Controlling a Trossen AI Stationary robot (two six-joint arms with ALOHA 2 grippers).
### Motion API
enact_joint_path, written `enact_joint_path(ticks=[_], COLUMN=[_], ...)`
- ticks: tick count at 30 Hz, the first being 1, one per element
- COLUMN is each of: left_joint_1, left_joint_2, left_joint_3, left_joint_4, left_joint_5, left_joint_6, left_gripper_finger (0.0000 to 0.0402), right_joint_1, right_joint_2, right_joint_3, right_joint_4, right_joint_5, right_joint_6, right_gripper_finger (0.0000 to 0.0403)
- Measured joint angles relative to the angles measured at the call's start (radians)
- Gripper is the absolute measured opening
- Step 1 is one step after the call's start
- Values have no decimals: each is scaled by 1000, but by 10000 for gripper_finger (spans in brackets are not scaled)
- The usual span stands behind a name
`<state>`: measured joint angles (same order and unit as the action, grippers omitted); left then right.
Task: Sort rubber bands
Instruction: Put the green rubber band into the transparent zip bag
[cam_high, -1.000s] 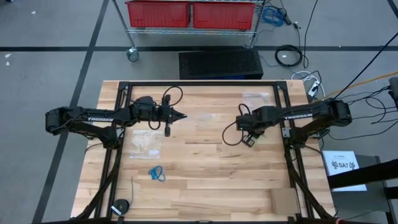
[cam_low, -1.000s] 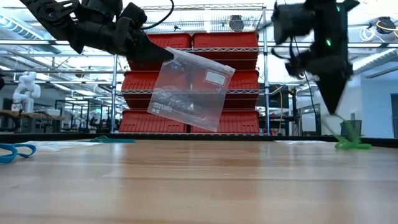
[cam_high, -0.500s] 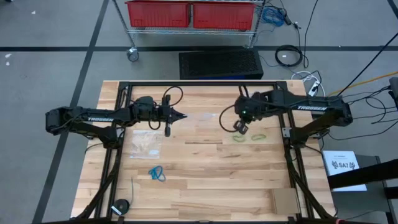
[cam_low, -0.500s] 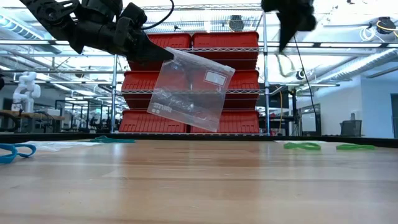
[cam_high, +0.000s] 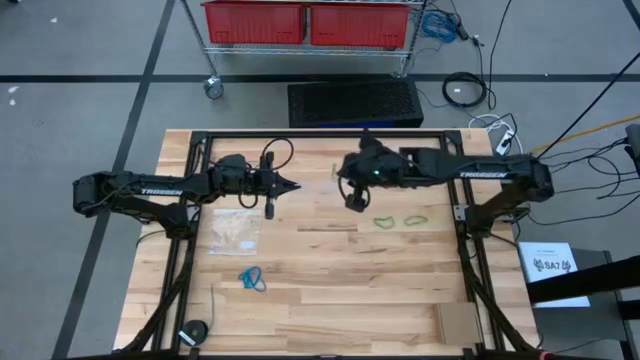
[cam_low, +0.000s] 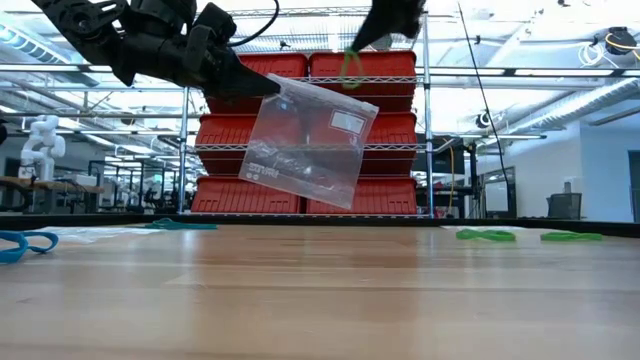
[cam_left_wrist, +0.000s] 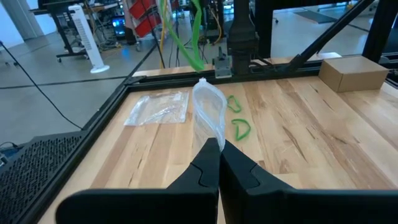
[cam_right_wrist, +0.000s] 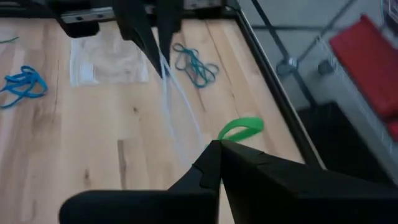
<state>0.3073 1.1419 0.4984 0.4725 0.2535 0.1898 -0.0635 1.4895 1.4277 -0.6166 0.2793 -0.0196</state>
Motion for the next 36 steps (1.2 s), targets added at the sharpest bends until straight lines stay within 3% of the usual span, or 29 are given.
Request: enact_joint_path(ticks=[17,29,36], left_joint_1=[0,0,0], left_joint_2=[0,0,0], left_joint_3=[0,0,0], left_joint_4=[14,16,16], left_joint_5=[0,2,5], left_joint_6=[-1,-2,-1], left_gripper_finger=[0,0,0], right_joint_1=[-2,-49,-55], right_joint_2=[118,183,177], right_joint_3=[0,-1,9], right_joint_4=[120,123,78], right_joint_5=[-80,-100,-174], right_joint_6=[-125,-78,-37], right_gripper_finger=[0,1,60])
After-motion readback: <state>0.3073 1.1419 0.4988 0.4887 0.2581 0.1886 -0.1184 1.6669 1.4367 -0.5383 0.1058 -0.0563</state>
